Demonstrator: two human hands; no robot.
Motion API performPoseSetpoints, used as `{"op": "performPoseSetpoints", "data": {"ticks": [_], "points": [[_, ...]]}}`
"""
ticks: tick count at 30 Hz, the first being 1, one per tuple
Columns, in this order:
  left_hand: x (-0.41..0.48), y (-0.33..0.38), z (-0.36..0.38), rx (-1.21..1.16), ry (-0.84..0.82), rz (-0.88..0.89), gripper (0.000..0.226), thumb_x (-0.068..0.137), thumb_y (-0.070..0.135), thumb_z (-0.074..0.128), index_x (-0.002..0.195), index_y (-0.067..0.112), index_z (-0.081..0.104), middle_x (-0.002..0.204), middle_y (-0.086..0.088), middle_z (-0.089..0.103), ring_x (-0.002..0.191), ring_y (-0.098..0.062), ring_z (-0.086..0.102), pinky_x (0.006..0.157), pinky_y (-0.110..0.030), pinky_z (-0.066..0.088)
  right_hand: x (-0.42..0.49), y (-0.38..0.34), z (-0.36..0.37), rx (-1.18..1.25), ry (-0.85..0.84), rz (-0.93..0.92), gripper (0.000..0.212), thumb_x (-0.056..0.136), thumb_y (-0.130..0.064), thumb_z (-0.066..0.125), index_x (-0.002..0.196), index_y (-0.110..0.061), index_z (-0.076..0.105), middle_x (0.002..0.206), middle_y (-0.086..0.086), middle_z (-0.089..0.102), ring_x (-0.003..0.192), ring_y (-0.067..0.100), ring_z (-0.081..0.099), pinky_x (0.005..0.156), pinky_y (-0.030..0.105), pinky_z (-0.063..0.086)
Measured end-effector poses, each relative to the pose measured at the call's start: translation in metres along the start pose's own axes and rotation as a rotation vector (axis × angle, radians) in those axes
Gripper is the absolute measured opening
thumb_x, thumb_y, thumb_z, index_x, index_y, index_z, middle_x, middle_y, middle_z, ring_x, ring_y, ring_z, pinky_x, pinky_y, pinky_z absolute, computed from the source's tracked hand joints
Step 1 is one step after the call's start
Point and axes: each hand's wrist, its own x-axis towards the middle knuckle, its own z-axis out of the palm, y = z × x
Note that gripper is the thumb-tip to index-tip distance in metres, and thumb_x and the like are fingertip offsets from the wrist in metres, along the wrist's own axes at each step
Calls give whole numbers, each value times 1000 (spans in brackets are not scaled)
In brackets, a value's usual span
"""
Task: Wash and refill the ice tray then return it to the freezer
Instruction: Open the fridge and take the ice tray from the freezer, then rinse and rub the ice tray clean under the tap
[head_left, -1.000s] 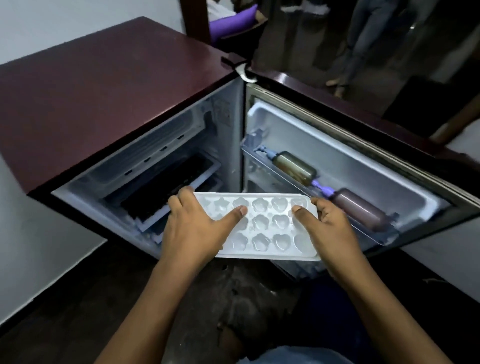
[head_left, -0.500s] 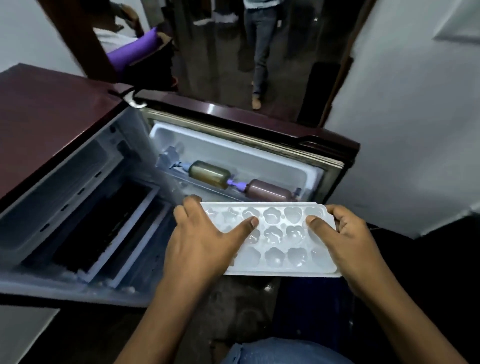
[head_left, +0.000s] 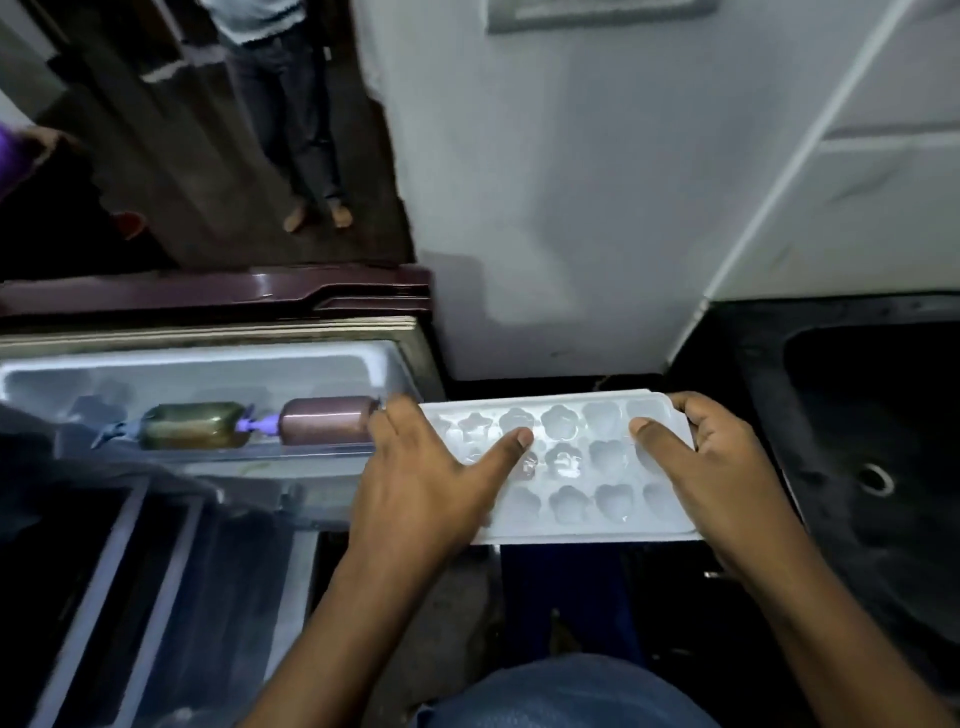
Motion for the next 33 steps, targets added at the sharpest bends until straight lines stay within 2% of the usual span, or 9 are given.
{"op": "performPoseSetpoints", "data": {"ticks": [6, 12, 17, 20, 24, 29, 33], "points": [[20, 59, 37, 57, -70, 105, 100, 69, 92, 65, 130, 18, 38, 128, -5, 46, 116, -37, 61, 80, -40, 46, 13, 29, -49, 75, 132, 69, 3, 97, -30, 70, 100, -29, 71, 94, -8, 78, 86, 16, 75, 85, 53, 61], [34, 118, 82, 96, -145, 218, 98, 67, 91, 68, 128, 20, 39, 120, 2, 41, 115, -33, 60, 79, -36, 41, 17, 55, -103, 136, 210, 144, 7, 98, -30, 70, 104, -29, 71, 97, -7, 79, 88, 16, 77, 86, 54, 61], [42, 166, 119, 138, -240, 316, 104, 68, 91, 68, 139, 21, 37, 122, 6, 36, 119, -30, 59, 83, -36, 40, 17, 72, -148, 165, 293, 203, 5, 97, -31, 70, 102, -31, 71, 95, -6, 79, 86, 17, 77, 84, 55, 62], [42, 201, 145, 169, -299, 389, 104, 70, 90, 66, 140, 21, 36, 133, 0, 42, 121, -31, 58, 83, -36, 39, 16, 84, -178, 169, 360, 230, 7, 98, -32, 69, 105, -32, 71, 96, -6, 79, 87, 17, 78, 84, 55, 61], [41, 237, 172, 200, -358, 510, 107, 72, 89, 64, 146, 21, 30, 139, -2, 41, 123, -32, 58, 82, -36, 39, 8, 96, -204, 184, 466, 281, 6, 98, -31, 68, 104, -33, 71, 96, -7, 79, 87, 15, 77, 84, 55, 62], [44, 280, 203, 287, -501, 657, 116, 75, 90, 60, 160, 24, 17, 153, -7, 36, 135, -35, 53, 98, -44, 48, -6, 110, -218, 221, 649, 360, 8, 98, -29, 68, 98, -36, 70, 92, -6, 78, 85, 15, 76, 84, 52, 62], [48, 321, 233, 238, -662, 716, 109, 81, 92, 44, 164, 30, 11, 164, -12, 31, 144, -35, 47, 111, -48, 43, -13, 121, -227, 274, 813, 430, 7, 98, -25, 69, 99, -32, 71, 91, -10, 78, 81, 9, 75, 79, 43, 61]]}}
